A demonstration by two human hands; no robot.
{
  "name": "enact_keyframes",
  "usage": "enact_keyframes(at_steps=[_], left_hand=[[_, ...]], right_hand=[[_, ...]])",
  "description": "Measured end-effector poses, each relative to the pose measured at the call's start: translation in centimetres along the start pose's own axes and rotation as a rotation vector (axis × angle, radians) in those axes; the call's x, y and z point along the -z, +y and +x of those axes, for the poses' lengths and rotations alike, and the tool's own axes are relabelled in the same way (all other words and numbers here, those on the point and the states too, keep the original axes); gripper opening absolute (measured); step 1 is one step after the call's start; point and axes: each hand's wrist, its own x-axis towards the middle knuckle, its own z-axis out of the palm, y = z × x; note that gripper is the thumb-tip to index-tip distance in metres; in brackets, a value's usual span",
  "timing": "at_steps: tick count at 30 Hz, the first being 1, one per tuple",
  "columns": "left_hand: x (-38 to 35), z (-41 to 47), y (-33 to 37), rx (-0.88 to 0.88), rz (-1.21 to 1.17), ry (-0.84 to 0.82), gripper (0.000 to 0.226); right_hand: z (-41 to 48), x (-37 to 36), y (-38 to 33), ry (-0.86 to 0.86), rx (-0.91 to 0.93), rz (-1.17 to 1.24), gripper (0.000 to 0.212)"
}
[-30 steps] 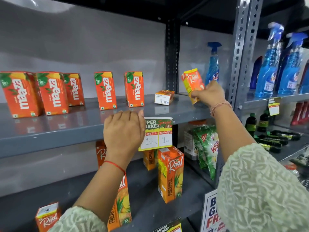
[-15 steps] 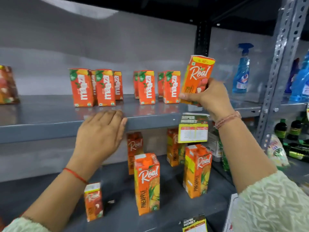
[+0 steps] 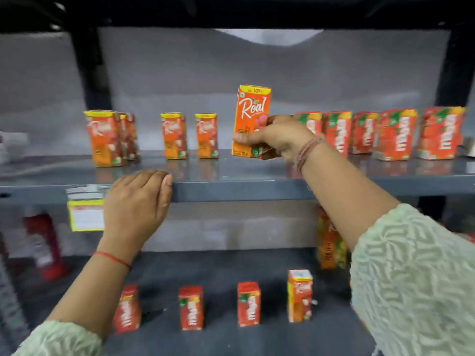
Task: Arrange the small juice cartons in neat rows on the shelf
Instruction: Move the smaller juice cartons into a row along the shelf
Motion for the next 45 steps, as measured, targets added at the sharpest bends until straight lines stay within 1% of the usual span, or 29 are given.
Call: enact_keyframes(at_steps=[4,8,10,13,18,20,21,22,26,32,36,39,42,44,45], left_hand=[[0.4,-1.0,-6.0,-0.011,0.055,0.030,0.041],[0.4,-1.7,-8.8,0.059,-0.025,0.063,0.064],[0.2,-2.1,-8.8,0.072,-0.049,0.091,0.066],[-0.4,-2.2,-8.8,0.103,-0.057,0.142,0.063],[-1.1,-2.2,-8.9,0.118,-0.049,0.202,0.062],[-1.3,-2.2,-8.9,0.116,-0.042,0.222,0.062],[-1.4,-2.2,-8.9,0.115,-0.041,0.232,0.061],[-1.5,-2.2,-9.0,0.116,-0.040,0.242,0.061],[-1.6,-2.1,-9.1,0.118,-0.043,0.260,0.060],[-1.6,-2.2,-9.0,0.118,-0.053,0.246,0.059],[-1.4,-2.2,-8.9,0.123,-0.068,0.234,0.060],[-1.3,-2.2,-9.1,0.122,-0.083,0.213,0.061],[-0.8,-2.2,-9.0,0.141,-0.106,0.172,0.064],[0.0,-2.0,-8.4,0.187,-0.109,0.159,0.059],[0.4,-1.8,-7.9,0.201,-0.091,0.157,0.052]], right_hand=[[3.1,-7.3,-2.2,-0.141,-0.072,-0.031,0.023],[5.8,-12.4,-3.0,-0.230,-0.148,-0.048,0.023],[6.7,-14.5,-3.3,-0.251,-0.177,-0.071,0.022],[7.7,-16.6,-3.7,-0.270,-0.176,-0.094,0.023],[9.2,-19.2,-4.1,-0.221,-0.123,-0.154,0.026],[9.2,-19.7,-4.2,-0.217,-0.101,-0.240,0.053],[9.1,-19.8,-4.2,-0.214,-0.083,-0.258,0.060],[9.0,-20.0,-4.1,-0.212,-0.069,-0.259,0.062],[9.1,-20.1,-4.1,-0.216,-0.050,-0.238,0.058],[8.9,-20.0,-3.9,-0.233,-0.065,-0.199,0.054],[9.0,-20.1,-3.7,-0.225,-0.063,-0.223,0.059],[9.0,-19.8,-3.8,-0.259,-0.096,-0.244,0.061],[8.1,-18.7,-4.1,-0.286,-0.141,-0.152,0.058],[6.5,-16.9,-4.0,-0.224,-0.074,-0.128,0.054],[5.7,-15.8,-3.6,-0.169,0.000,-0.130,0.048]])
